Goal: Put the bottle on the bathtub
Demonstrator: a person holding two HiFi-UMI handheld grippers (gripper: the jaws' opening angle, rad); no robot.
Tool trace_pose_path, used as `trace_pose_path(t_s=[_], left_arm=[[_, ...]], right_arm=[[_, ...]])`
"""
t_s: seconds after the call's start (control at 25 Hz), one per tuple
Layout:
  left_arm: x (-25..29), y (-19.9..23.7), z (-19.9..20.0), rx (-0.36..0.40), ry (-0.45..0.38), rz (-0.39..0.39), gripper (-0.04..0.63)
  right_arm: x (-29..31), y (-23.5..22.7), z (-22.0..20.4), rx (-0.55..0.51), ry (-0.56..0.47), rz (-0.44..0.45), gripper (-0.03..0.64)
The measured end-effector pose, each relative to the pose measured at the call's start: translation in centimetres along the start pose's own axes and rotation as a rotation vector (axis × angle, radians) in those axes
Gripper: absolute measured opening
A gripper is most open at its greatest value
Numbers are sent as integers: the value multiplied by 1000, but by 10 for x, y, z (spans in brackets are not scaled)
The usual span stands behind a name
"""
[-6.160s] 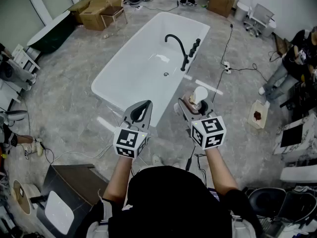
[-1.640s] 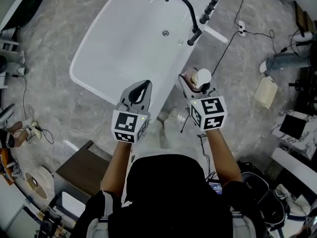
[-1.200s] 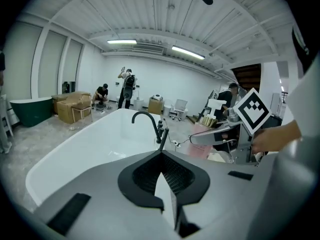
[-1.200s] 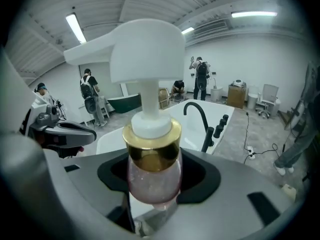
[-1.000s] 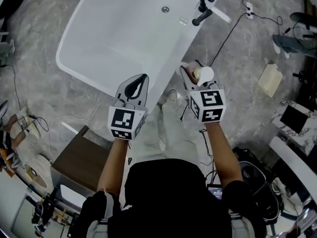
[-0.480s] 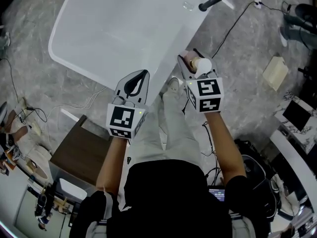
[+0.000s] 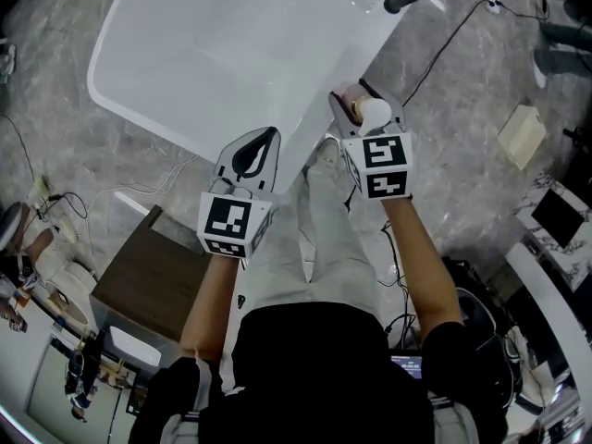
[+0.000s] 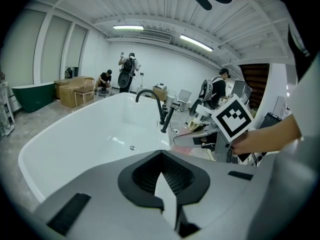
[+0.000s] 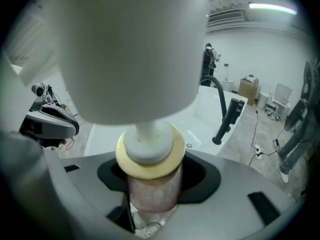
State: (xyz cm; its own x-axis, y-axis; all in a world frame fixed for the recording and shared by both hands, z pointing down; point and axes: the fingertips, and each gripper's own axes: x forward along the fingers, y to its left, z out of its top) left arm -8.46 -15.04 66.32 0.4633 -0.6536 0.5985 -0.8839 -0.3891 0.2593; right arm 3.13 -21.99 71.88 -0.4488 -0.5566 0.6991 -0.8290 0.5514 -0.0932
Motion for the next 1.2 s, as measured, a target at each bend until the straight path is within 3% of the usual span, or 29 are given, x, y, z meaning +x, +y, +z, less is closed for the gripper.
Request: trace_pose_path(t_s=[1.2], left_arm=[[3, 13, 0, -15, -17, 14, 12]], right_arm=[[22, 9, -8, -74, 23, -1, 232]])
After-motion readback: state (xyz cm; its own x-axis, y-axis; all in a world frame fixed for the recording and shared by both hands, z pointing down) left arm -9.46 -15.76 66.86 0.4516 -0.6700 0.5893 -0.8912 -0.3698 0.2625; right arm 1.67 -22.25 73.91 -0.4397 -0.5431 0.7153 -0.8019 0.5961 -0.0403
